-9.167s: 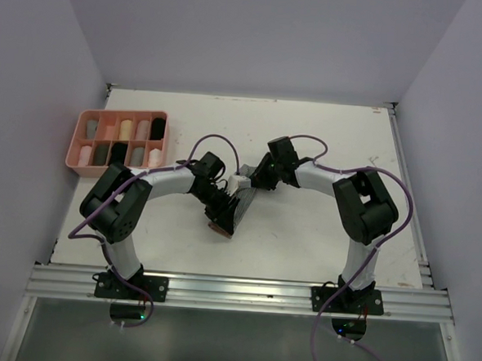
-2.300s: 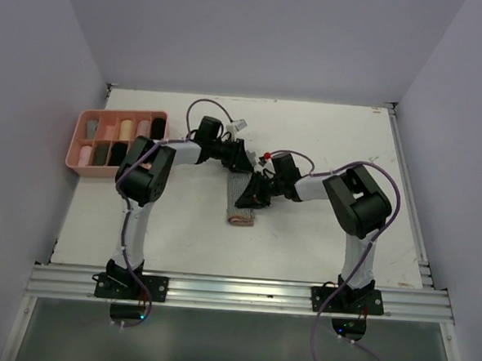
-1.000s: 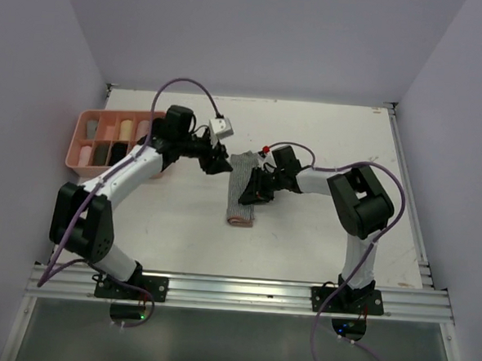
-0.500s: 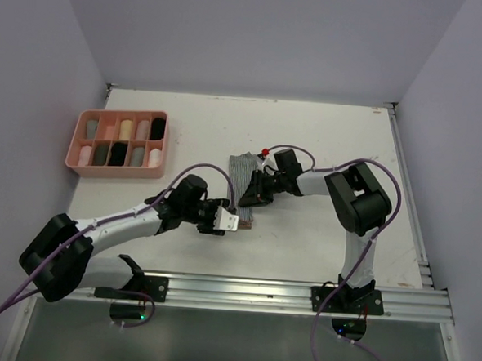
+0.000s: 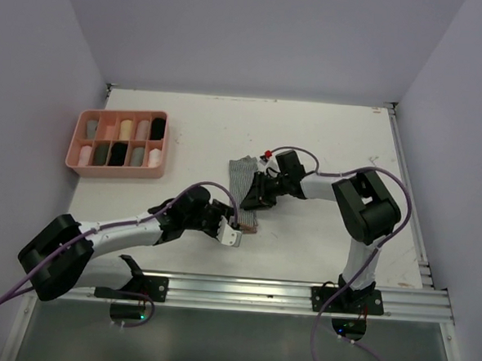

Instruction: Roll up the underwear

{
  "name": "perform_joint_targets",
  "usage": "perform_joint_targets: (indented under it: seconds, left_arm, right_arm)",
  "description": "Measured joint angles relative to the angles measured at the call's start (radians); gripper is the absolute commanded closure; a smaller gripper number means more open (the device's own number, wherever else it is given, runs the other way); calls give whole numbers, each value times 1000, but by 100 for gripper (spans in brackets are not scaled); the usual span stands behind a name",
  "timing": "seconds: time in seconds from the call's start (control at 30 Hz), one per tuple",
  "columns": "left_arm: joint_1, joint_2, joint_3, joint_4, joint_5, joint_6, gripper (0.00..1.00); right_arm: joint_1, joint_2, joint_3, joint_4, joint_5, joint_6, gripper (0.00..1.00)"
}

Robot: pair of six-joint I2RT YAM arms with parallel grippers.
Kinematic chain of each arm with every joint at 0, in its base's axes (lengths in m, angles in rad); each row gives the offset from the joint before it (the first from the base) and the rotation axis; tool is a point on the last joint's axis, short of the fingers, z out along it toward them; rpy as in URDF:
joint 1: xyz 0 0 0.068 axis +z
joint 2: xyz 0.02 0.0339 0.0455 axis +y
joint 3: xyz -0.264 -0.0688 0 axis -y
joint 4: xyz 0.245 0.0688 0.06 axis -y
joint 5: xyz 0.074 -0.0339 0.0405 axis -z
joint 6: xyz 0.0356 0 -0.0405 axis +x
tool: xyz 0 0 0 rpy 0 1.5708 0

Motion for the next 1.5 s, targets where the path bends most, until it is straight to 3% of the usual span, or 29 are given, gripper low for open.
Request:
perform_joint_targets:
  seconds: [0.37, 0.83, 1.03, 1.5]
  left_arm:
    - [0, -72, -12, -14, -5, 12, 43]
    - [-25, -28, -5, -73, 80, 15, 43]
    - [-84, 16, -16, -22, 45, 31, 43]
    - [-106, 126, -43, 105, -71, 80, 48]
  right_arm:
    - [26, -99, -34, -50, 45, 70, 70]
    - [39, 4, -77, 29, -35, 84, 74]
    - [39, 33, -80, 82, -73, 108, 76]
    - [37, 52, -78, 102, -94, 118, 80]
